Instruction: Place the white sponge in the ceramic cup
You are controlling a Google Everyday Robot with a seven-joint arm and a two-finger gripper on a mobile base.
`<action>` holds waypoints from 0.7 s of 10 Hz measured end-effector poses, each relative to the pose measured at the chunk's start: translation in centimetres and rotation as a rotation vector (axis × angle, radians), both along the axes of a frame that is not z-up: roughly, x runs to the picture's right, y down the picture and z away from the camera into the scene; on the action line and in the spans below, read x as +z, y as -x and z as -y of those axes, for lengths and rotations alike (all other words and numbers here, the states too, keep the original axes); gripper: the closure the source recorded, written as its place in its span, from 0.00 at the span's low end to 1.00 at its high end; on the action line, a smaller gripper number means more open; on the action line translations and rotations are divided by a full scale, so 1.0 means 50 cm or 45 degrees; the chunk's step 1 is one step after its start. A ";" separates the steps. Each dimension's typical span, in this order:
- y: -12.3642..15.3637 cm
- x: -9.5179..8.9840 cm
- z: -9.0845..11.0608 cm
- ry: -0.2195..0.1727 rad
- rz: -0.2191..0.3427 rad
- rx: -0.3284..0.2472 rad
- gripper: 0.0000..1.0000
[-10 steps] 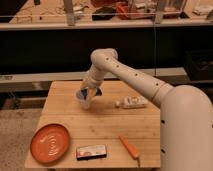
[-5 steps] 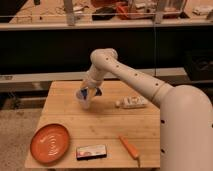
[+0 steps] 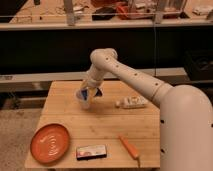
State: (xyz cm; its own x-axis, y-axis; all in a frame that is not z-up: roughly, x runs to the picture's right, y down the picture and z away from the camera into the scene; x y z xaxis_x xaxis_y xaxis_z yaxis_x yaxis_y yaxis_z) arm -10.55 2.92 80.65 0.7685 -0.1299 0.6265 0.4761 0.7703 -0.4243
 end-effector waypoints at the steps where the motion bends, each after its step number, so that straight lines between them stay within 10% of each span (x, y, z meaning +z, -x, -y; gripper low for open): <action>1: 0.000 0.000 0.000 0.000 0.000 -0.001 0.31; 7: 0.002 0.004 0.001 0.004 -0.005 -0.006 0.29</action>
State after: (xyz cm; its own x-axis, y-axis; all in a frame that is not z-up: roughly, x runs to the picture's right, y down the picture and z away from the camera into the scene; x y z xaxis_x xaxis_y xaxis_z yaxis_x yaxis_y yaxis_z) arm -10.65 2.85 80.85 0.7701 -0.1314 0.6242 0.4780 0.7668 -0.4283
